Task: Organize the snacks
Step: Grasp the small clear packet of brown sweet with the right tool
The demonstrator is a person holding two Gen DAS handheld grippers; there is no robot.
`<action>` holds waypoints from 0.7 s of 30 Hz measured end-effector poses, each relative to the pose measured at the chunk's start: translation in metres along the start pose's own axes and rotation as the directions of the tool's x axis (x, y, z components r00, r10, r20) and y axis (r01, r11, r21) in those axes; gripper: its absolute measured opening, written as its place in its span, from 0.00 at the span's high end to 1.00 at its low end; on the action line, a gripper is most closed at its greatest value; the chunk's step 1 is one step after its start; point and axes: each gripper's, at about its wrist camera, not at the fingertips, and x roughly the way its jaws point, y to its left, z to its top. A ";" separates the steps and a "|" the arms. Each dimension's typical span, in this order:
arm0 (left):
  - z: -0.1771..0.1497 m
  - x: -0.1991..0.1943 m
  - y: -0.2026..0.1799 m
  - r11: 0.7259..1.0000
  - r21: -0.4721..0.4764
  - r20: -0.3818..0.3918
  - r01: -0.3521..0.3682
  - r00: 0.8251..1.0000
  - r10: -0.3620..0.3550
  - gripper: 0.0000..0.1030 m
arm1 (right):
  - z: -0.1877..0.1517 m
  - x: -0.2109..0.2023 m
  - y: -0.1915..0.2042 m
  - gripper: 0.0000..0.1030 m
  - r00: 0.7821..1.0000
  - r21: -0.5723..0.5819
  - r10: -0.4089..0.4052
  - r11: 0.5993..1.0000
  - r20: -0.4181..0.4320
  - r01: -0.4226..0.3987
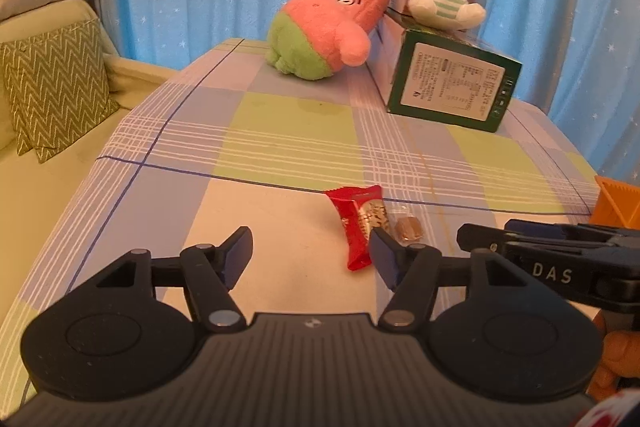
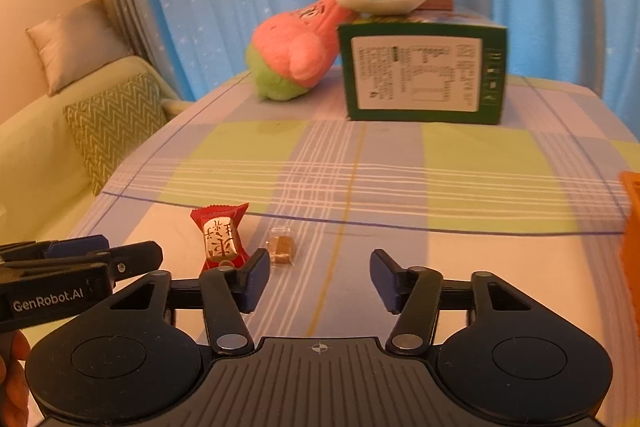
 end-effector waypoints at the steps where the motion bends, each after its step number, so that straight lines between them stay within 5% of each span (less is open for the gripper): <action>1: 0.000 0.002 0.002 1.000 -0.004 -0.002 -0.003 1.000 0.003 0.44 | 0.000 0.006 0.001 0.47 1.000 -0.005 0.005 1.000 -0.001 -0.005; 21: -0.002 0.012 0.028 0.996 -0.078 -0.024 -0.032 0.999 0.030 0.44 | -0.004 0.064 0.031 0.70 1.000 -0.129 0.004 0.992 -0.019 -0.006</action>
